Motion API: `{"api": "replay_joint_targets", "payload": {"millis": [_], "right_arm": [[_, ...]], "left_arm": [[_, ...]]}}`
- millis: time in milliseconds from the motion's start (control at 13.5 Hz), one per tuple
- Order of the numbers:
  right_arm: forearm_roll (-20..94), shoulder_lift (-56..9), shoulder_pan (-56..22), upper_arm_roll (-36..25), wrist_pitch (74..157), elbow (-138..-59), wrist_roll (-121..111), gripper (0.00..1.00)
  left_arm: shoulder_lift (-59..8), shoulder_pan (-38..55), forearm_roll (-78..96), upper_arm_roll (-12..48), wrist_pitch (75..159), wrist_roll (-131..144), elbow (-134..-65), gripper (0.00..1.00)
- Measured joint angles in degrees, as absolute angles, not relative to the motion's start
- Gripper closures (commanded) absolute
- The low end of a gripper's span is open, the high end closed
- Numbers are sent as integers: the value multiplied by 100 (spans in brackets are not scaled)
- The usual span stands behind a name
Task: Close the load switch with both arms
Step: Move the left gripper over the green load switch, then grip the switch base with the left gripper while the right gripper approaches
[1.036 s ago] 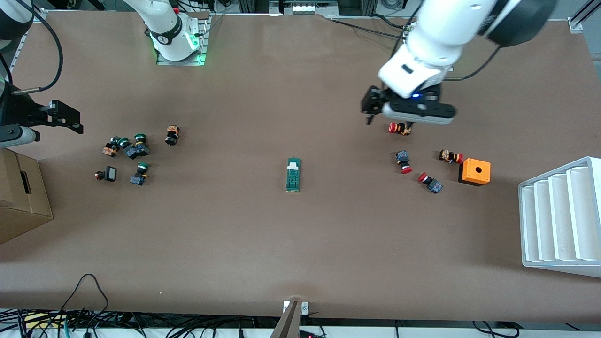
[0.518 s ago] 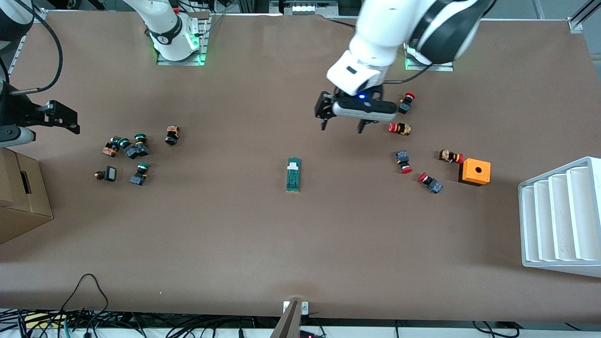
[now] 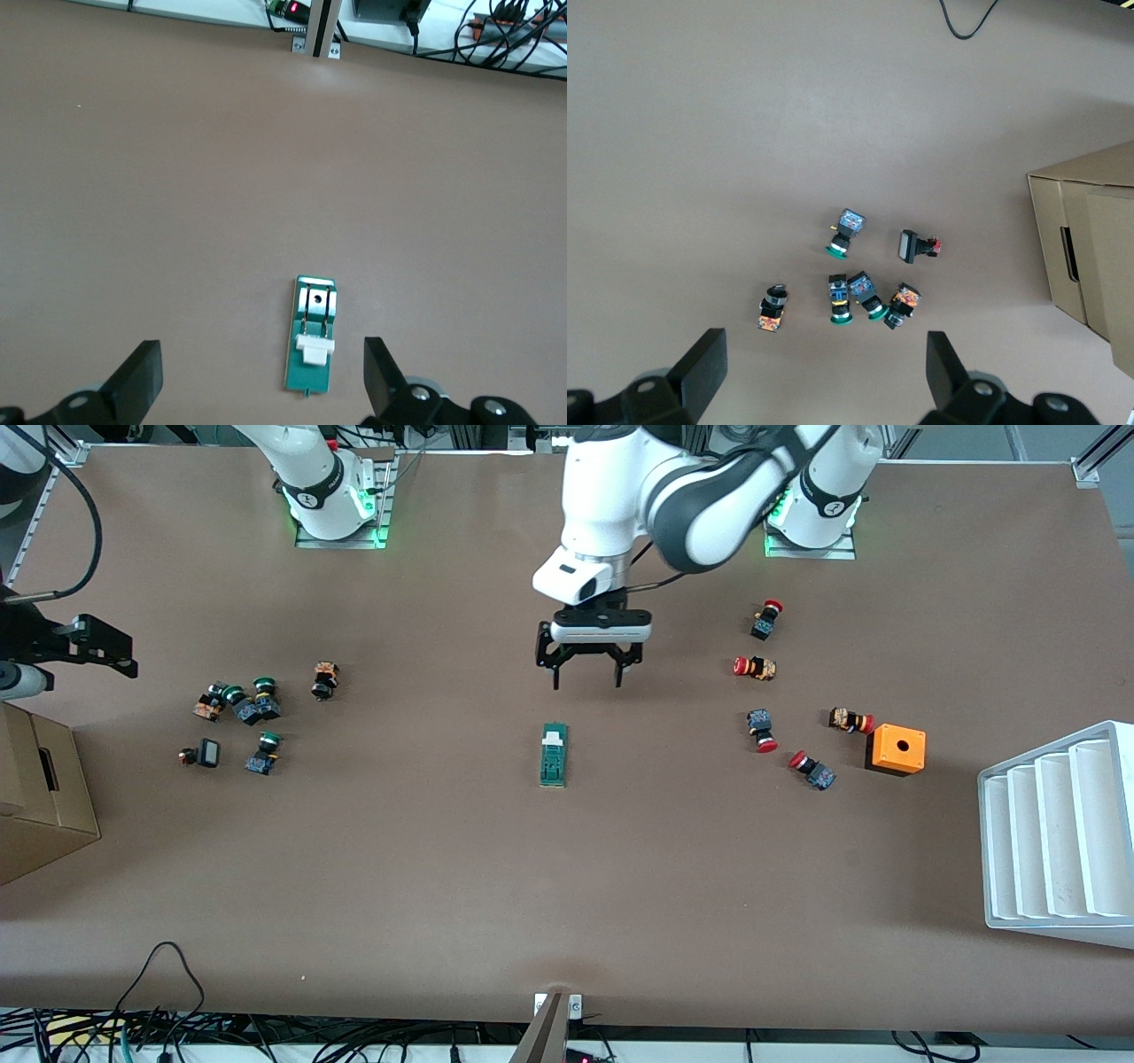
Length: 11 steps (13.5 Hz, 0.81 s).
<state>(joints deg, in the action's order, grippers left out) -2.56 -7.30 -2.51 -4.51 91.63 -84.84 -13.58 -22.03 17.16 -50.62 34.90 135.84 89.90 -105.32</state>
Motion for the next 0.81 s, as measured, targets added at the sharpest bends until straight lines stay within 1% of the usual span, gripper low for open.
{"api": "replay_joint_targets", "payload": {"millis": [370,592,814], "right_arm": [[-251,-874,-226,-450,9164,-8483,-1390,1],[-251,-988,-226,-450,9156,-8479,-1406,1],[-252,-1200,-216,-453,9150,-8480,-1418,1]], "left_arm": [[-2978,1873,-7354,3493,13946,11040,-10530,0],[-3451,2007,-8674,3493,13946,12152,-10531,0],[-3839,2140,-9412,3485,13811,12634,-10529,0]]}}
